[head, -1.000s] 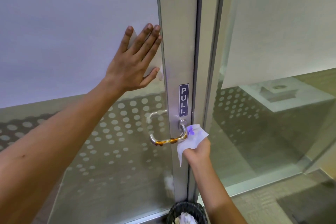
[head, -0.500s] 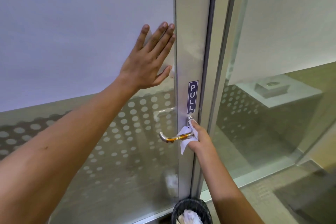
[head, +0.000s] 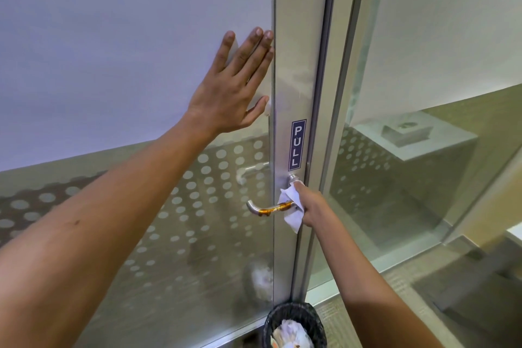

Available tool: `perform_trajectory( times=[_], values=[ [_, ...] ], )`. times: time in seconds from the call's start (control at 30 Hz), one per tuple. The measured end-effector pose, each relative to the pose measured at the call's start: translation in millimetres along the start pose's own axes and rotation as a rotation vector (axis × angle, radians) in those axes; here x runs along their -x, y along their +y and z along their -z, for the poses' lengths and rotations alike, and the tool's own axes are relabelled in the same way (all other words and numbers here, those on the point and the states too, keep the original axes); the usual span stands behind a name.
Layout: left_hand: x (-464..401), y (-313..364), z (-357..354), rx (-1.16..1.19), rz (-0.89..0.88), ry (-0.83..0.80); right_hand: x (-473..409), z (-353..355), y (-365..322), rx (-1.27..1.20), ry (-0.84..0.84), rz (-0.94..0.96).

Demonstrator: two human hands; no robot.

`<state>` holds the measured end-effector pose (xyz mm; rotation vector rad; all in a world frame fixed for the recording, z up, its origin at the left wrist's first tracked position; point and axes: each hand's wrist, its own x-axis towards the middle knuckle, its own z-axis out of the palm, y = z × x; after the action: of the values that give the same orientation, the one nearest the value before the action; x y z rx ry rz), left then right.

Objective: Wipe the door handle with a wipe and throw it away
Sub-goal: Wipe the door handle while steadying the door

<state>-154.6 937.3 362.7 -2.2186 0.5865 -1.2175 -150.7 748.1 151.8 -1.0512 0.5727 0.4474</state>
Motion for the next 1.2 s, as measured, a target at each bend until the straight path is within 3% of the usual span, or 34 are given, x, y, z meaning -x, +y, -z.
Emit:
perform_trajectory(
  times=[0.1, 0.3, 0.57, 0.93, 1.2],
  values=[
    [0.0, 0.2, 0.9, 0.010, -0.002, -0.007, -7.5, -1.0, 1.9, 0.262, 0.068, 0.118],
    [-0.8, 0.8, 1.7, 0.005, -0.007, -0.015, -19.0, 8.4, 1.1, 0.384, 0.010, 0.127],
    [-0.1, 0.9, 3.3, 0.000, -0.002, -0.007, 3.5, 1.1, 7.5, 0.110, -0.059, 0.076],
    [0.1, 0.2, 2.2, 0.021, -0.007, -0.006, 3.3, -16.0, 32.6, -0.287, 0.022, 0.127],
    [-0.3, -0.5, 1.8, 0.039, -0.016, 0.001, 11.7, -39.3, 48.3, -0.200, 0.201, 0.296]
  ],
)
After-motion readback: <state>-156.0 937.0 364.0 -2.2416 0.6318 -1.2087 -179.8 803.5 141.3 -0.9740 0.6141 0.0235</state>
